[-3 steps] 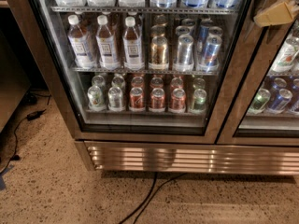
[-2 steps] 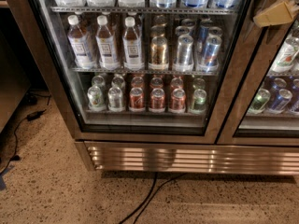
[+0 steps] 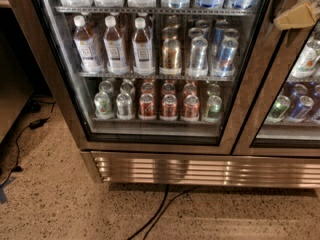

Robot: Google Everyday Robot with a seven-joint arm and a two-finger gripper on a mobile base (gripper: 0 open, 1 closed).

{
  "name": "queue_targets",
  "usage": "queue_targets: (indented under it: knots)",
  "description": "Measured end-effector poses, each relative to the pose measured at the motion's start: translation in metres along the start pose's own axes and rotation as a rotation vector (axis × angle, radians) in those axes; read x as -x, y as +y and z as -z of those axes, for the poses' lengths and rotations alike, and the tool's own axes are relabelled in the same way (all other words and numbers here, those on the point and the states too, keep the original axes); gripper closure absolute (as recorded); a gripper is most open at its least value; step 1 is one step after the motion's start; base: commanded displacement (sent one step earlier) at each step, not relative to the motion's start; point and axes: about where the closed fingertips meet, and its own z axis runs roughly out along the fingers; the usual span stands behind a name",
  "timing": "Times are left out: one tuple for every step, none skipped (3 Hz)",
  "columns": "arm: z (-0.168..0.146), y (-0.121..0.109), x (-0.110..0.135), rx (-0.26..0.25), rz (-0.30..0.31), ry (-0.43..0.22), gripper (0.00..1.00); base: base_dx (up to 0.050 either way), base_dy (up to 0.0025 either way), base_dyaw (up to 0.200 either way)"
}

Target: Open left fridge door

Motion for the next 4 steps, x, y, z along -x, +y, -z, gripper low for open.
queue_targets:
  knots:
    - [-0.0002, -0.0005, 0.0003, 0.0, 0.0, 0.0, 1.0, 0.0, 0.0, 0.0]
    - [0.0006, -0.0003, -0.0022, -0.015, -0.012, 0.003, 1.0, 0.0, 0.0, 0.0]
    - [0.0005, -0.0003, -0.0022, -0.015, -0.012, 0.003, 1.0, 0.0, 0.0, 0.0]
    - [0.0016, 0.0, -0.0033, -0.014, -0.02, 0.007, 1.0, 0.0, 0.0, 0.0]
